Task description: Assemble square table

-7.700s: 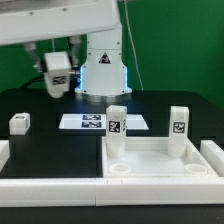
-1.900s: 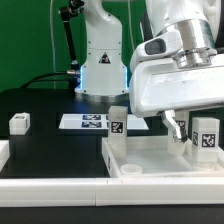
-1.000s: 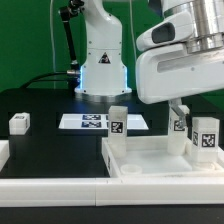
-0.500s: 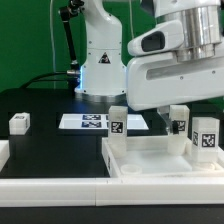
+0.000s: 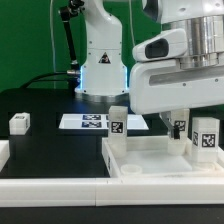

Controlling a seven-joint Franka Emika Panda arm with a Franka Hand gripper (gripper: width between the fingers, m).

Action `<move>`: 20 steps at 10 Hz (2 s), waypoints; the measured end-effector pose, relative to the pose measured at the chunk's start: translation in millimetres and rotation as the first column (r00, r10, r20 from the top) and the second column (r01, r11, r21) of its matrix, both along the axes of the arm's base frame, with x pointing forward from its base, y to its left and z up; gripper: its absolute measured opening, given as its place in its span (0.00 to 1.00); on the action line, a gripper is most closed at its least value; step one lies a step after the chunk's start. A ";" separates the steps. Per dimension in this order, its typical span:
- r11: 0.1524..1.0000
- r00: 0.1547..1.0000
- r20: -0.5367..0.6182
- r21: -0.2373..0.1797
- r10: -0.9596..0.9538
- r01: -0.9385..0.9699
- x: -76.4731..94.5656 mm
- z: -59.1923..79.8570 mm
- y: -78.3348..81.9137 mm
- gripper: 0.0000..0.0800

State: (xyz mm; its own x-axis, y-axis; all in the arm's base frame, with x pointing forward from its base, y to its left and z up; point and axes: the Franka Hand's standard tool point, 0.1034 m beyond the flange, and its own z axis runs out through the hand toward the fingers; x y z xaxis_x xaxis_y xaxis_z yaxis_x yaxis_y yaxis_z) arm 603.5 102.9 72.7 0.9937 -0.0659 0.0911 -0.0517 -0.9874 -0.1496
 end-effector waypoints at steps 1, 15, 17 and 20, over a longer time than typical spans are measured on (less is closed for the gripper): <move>1.000 1.000 -0.001 0.001 -0.004 0.004 -0.3 -0.1 0.5 0.81; 0.272 0.267 -0.270 0.017 -0.925 0.962 17.5 -2.1 23.7 0.36; 0.195 0.188 -0.286 0.005 -0.939 0.981 17.9 -2.1 24.2 0.49; 0.401 0.395 -0.251 0.030 -0.884 0.916 16.7 -1.6 21.2 0.73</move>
Offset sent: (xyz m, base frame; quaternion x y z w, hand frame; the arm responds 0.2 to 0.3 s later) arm 0.0000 0.0000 0.0000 0.0000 0.0000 0.1296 0.9916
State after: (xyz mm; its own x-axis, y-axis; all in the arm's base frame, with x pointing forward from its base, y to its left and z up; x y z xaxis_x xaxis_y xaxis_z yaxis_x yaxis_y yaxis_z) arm 620.3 124.2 71.2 0.3387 -0.9266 -0.1634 -0.9358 -0.3137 -0.1609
